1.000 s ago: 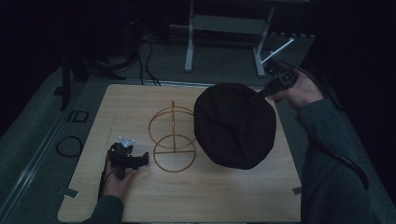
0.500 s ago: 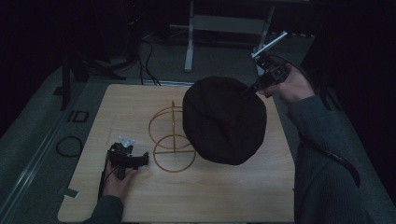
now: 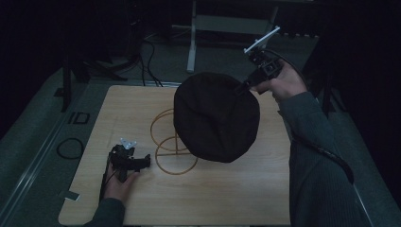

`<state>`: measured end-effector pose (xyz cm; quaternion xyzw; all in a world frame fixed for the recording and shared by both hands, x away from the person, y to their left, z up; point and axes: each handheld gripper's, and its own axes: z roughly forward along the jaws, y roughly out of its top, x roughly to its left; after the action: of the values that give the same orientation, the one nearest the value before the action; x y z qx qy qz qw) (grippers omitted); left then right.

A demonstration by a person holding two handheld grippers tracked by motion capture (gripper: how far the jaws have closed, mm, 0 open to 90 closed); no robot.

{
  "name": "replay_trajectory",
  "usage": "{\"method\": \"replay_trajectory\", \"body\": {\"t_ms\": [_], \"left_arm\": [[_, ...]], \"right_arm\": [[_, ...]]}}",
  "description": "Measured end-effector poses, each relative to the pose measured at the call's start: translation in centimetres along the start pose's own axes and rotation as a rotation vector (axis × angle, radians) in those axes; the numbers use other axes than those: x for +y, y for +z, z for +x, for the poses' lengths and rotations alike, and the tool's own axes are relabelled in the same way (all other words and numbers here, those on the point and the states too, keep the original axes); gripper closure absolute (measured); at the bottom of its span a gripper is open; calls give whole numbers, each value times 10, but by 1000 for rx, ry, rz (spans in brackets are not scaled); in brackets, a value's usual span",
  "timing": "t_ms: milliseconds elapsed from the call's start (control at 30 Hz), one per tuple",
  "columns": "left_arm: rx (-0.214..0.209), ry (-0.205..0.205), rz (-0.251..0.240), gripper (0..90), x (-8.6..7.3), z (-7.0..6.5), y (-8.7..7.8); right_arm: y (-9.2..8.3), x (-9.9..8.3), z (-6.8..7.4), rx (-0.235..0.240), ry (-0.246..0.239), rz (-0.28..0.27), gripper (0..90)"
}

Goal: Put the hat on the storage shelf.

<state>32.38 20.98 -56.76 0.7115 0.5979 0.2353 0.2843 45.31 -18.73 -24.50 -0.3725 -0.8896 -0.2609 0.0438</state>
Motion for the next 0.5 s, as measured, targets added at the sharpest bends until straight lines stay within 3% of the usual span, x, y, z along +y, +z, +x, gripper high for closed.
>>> {"method": "replay_trajectory", "body": {"t_ms": [500], "left_arm": [[-1, -1, 0, 13, 0, 0, 0]], "right_arm": [[10, 22, 21, 2, -19, 9, 758]]}}
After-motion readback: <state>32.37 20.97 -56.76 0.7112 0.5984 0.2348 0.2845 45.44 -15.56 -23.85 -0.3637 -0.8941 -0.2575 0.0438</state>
